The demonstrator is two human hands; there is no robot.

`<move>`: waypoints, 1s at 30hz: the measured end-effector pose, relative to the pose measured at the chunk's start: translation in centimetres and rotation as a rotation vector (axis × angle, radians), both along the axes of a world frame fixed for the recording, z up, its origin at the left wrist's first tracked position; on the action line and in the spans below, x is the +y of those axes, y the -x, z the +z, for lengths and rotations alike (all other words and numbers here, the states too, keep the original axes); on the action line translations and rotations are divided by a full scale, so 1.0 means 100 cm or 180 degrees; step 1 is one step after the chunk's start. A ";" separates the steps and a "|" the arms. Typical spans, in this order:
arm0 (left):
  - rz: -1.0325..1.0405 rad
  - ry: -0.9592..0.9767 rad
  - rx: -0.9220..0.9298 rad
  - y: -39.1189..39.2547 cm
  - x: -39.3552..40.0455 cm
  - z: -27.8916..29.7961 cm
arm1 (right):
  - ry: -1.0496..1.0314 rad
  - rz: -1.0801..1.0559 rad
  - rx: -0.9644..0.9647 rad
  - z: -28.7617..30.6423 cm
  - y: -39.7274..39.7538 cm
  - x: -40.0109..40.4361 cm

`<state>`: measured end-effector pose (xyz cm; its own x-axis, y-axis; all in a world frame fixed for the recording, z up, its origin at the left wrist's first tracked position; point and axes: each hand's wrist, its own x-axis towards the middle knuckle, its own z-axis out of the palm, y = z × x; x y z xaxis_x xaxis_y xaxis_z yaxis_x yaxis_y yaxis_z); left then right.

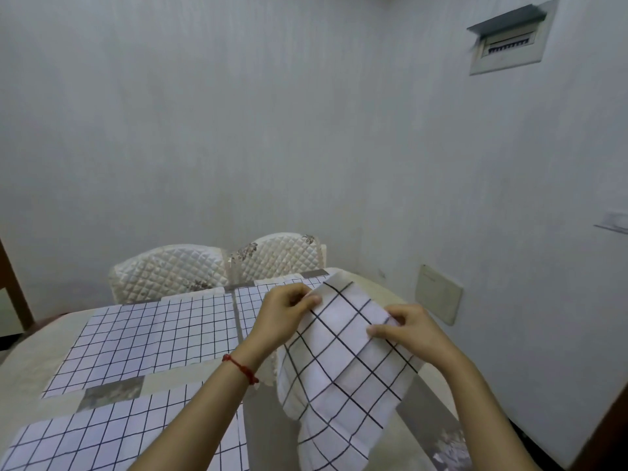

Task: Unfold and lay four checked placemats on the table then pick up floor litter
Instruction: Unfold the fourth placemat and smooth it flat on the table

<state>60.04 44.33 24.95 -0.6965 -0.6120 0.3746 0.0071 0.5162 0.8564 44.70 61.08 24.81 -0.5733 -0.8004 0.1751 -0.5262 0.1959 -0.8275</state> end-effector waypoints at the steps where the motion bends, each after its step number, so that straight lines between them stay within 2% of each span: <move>1: 0.0078 -0.0025 0.0103 0.000 -0.004 0.001 | -0.0008 0.0027 -0.0136 -0.005 0.004 0.006; 6: 0.0484 -0.0141 0.0436 -0.003 -0.021 0.001 | 0.0348 -0.0067 -0.0961 -0.027 0.012 0.023; 9: 0.0721 -0.0241 0.0506 -0.004 -0.025 -0.004 | 0.0633 -0.0250 -0.1254 -0.032 0.011 0.020; 12: 0.1024 -0.0332 0.0319 0.000 -0.023 -0.011 | 0.0789 -0.0471 -0.1227 -0.030 0.007 0.012; 15: 0.1331 -0.0043 -0.0120 0.003 -0.013 -0.020 | 0.0869 -0.0542 -0.1025 -0.024 -0.002 0.002; 20: 0.0650 -0.0053 -0.0181 0.012 0.039 -0.032 | 0.0891 -0.0446 -0.0703 -0.023 -0.008 -0.013; 25: 0.0024 -0.0904 -0.0134 0.022 0.065 -0.040 | 0.1004 -0.0174 -0.1215 -0.019 -0.024 -0.018; 30: 0.0030 -0.1285 0.0143 0.028 0.067 -0.044 | 0.0783 -0.0129 -0.0960 -0.023 -0.024 -0.022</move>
<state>57.28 51.02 20.54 -0.6785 -0.7225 0.1328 0.0460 0.1387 0.9893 47.10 58.87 22.53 -0.6586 -0.7312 0.1777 -0.2480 -0.0120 -0.9687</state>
